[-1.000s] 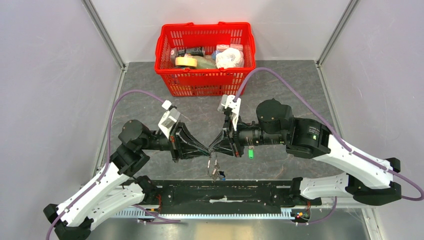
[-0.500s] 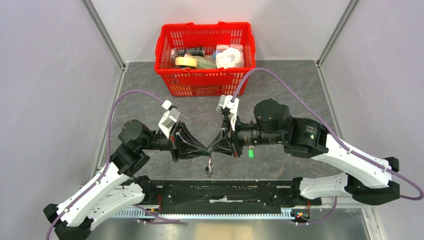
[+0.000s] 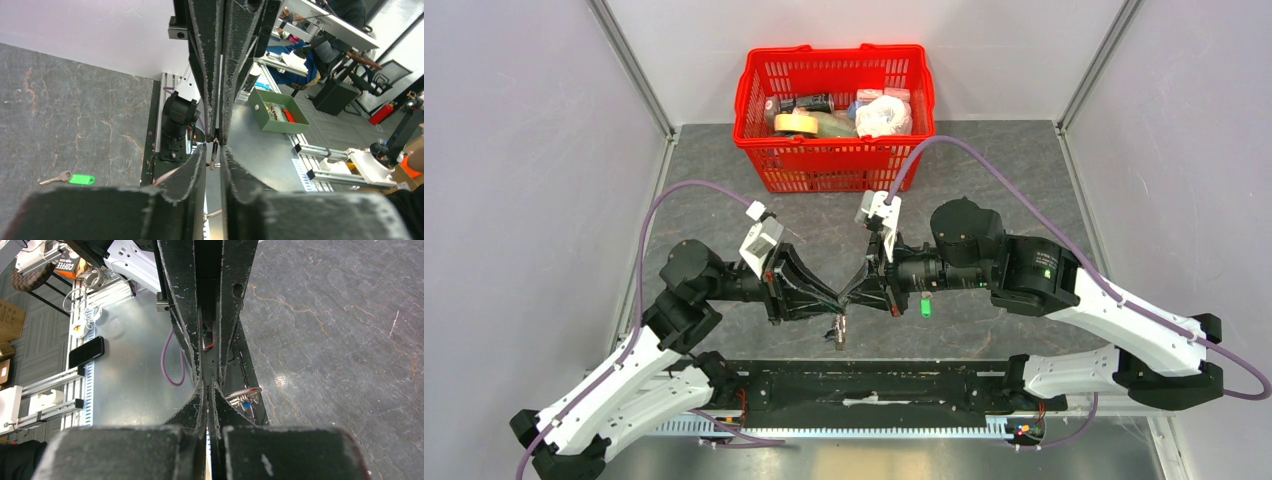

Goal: Put the keys on the keyring

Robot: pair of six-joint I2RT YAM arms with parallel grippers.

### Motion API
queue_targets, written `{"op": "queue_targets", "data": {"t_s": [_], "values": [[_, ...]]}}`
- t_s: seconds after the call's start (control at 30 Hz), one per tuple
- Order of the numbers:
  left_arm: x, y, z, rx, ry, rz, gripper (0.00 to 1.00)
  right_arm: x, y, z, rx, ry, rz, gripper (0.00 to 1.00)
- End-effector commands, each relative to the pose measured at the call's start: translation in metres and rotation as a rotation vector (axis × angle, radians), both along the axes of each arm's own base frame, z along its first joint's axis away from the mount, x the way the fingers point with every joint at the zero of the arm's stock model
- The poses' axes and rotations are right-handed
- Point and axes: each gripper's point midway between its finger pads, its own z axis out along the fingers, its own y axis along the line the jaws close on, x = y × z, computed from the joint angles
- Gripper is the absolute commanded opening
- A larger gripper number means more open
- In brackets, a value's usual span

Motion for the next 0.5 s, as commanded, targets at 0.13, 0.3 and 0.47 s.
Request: {"op": "queue_targets", "data": {"t_s": [0.13, 0.3, 0.47], "values": [[0.019, 0.01, 0.01, 0.004, -0.072, 0.178, 0.42, 0.009, -0.01, 0.015, 0.055, -0.022, -0.089, 0.0], [0.047, 0.016, -0.003, 0.064, -0.046, 0.344, 0.49, 0.022, -0.014, 0.011, 0.042, -0.024, -0.174, 0.0], [0.063, 0.019, -0.011, 0.073, -0.033, 0.437, 0.52, 0.044, -0.016, 0.001, 0.019, -0.019, -0.305, 0.0]]}}
